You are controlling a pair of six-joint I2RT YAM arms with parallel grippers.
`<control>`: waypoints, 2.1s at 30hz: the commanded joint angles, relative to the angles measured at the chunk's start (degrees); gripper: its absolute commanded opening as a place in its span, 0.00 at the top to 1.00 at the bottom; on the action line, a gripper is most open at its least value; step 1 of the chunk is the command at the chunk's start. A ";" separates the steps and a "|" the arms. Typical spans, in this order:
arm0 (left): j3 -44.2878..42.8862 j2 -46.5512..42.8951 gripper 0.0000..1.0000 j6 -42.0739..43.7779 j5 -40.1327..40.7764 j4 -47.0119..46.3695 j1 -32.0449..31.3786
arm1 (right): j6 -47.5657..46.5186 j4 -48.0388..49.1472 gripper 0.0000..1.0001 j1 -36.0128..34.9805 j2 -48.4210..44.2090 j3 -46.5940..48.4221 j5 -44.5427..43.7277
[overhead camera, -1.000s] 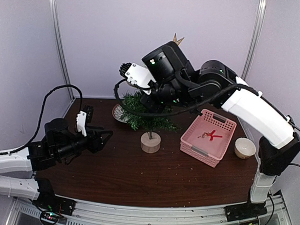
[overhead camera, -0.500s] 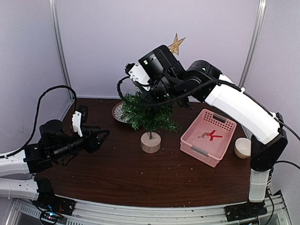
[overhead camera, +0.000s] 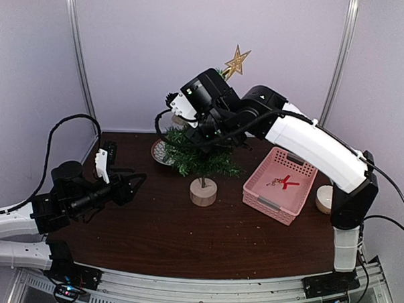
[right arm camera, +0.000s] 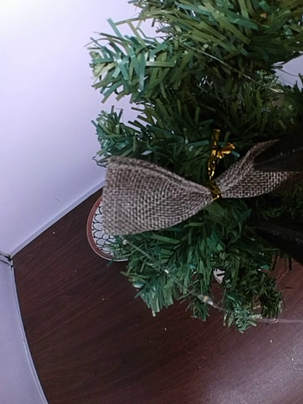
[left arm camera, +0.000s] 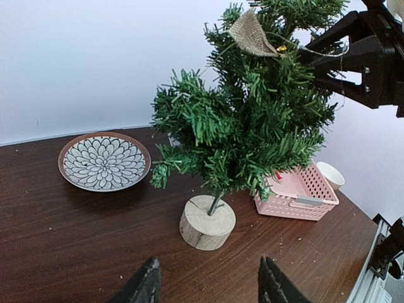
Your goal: Decorate the small christmas tree
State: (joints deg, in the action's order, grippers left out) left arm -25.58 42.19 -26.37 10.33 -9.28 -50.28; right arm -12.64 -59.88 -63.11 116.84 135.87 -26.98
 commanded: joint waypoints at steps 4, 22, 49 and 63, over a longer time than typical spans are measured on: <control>0.28 0.13 0.47 1.30 0.76 -1.98 0.40 | 0.28 0.42 0.69 -0.57 -3.27 1.43 0.41; -1.25 1.77 0.47 1.32 0.48 -1.05 0.33 | -3.27 12.87 0.66 -2.06 -16.53 -14.08 5.73; -4.11 5.30 0.44 0.99 2.33 0.65 0.63 | 19.11 23.19 0.64 37.21 -39.28 -64.22 23.00; -4.39 6.53 0.43 0.20 3.93 0.71 0.67 | 30.72 37.70 0.72 52.21 -22.51 -69.87 34.98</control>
State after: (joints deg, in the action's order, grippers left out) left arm -28.32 48.34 -25.82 12.73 -6.85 -50.17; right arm 12.75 -28.10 -12.25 92.07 67.00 4.12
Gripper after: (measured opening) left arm 0.565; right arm 0.277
